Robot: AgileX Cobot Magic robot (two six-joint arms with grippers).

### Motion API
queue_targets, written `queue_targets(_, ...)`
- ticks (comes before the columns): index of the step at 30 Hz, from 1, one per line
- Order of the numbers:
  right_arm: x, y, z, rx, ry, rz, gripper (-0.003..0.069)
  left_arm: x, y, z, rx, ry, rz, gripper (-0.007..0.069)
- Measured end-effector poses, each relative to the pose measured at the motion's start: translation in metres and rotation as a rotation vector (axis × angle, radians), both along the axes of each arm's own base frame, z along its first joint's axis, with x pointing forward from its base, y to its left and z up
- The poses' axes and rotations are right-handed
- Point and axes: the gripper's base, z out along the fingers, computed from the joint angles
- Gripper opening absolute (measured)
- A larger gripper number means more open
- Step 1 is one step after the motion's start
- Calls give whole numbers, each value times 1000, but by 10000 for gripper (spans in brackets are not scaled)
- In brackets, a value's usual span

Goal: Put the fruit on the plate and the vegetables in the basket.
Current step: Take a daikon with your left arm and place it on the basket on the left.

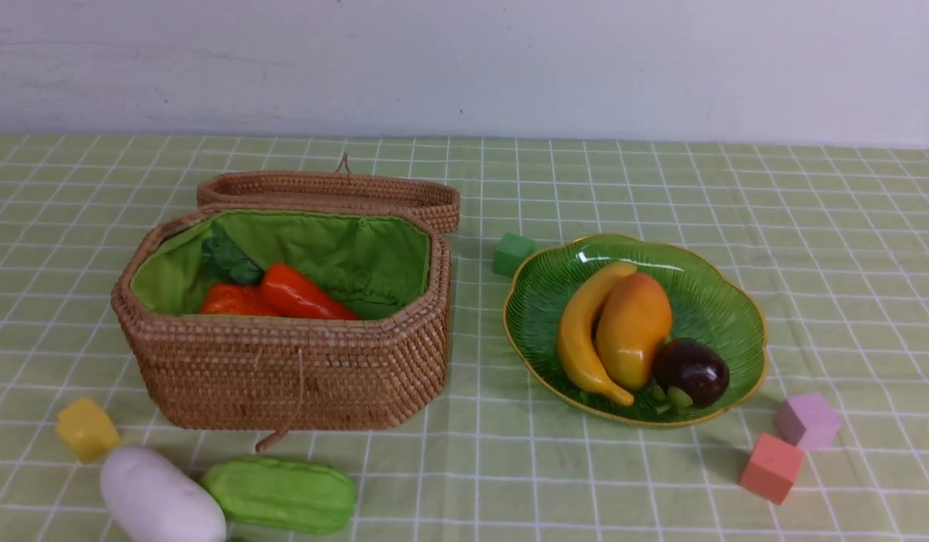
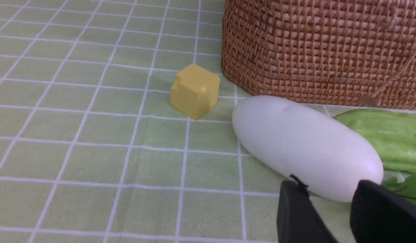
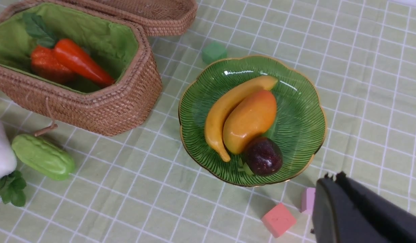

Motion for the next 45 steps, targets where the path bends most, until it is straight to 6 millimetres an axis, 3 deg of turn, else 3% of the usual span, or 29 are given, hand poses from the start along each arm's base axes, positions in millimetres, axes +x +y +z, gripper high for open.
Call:
queue_targets(6,-31,-26,-10,-13,-183,-74,-10,0,0,0,0,0,0,239)
queue_targets(9,-53,-44,-48,-1,-289,-179,-8,0,0,0,0,0,0,239)
queue_targets(10,-53,-44,-48,-1,-289,-179,-8,0,0,0,0,0,0,239)
queue_targets(11,-65,-52,-80,-6,-322,-233,-8,0,0,0,0,0,0,239)
queue_targets(14,-82,-59,-137,-16,-360,-295,-8,0,0,0,0,0,0,239)
queue_targets(15,-83,-59,-141,-16,-362,-299,-8,0,0,0,0,0,0,239)
queue_targets(17,-93,-63,-204,-29,-363,-338,-5,0,0,0,0,0,0,239)
queue_targets(18,-94,-63,-202,-27,-382,-342,-5,0,0,0,0,0,0,239)
queue_targets(19,-100,-65,-235,-32,-387,-368,-3,0,0,0,0,0,0,239)
queue_targets(21,-104,-66,-275,-26,-381,-408,-1,0,0,0,0,0,0,239)
queue_targets(25,-108,-66,-321,36,-335,-473,1,0,0,0,0,0,0,239)
queue_targets(45,-107,-60,-321,18,-365,-360,16,0,0,0,0,0,0,239)
